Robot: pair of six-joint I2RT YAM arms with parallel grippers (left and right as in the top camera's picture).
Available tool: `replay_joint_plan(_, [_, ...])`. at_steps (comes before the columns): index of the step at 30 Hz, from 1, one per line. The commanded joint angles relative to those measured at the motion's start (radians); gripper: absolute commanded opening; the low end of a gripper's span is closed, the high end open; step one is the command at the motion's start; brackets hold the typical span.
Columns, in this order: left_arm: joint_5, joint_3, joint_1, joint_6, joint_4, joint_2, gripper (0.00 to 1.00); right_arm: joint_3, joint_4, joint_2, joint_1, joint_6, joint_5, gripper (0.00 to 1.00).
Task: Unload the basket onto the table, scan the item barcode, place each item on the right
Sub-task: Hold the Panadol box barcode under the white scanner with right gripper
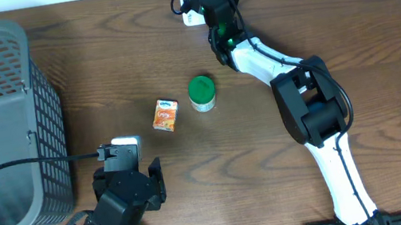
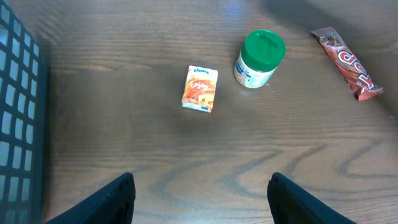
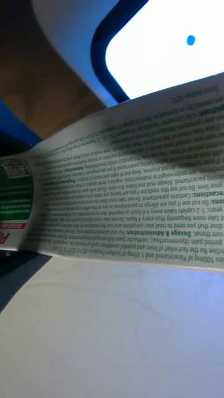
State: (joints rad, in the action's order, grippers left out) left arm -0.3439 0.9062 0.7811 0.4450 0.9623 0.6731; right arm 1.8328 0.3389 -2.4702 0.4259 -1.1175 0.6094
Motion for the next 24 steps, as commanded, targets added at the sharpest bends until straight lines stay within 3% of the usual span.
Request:
replay_joint_plan(1, [-0.016, -0.002, -0.002, -0.007, 0.002, 0.0, 0.69, 0.019, 0.01, -0.002, 0.004, -0.072, 0.052, 0.22])
replay_joint_plan(7, [-0.016, -0.002, -0.002, -0.007, 0.002, 0.0, 0.69, 0.019, 0.095, 0.01, 0.003, -0.086, 0.192, 0.2])
replay_joint_plan(13, [-0.016, -0.002, -0.002, -0.007, 0.002, 0.0, 0.69, 0.019, 0.039, 0.079, -0.014, -0.08, 0.341, 0.12])
replay_joint_plan(18, [-0.016, -0.002, -0.002, -0.007, 0.002, 0.0, 0.69, 0.018, -0.359, 0.183, -0.055, 0.113, 0.432, 0.07])
replay_joint_plan(24, [-0.016, -0.002, -0.002, -0.007, 0.002, 0.0, 0.69, 0.019, -0.949, 0.328, -0.178, 0.551, 0.38, 0.09])
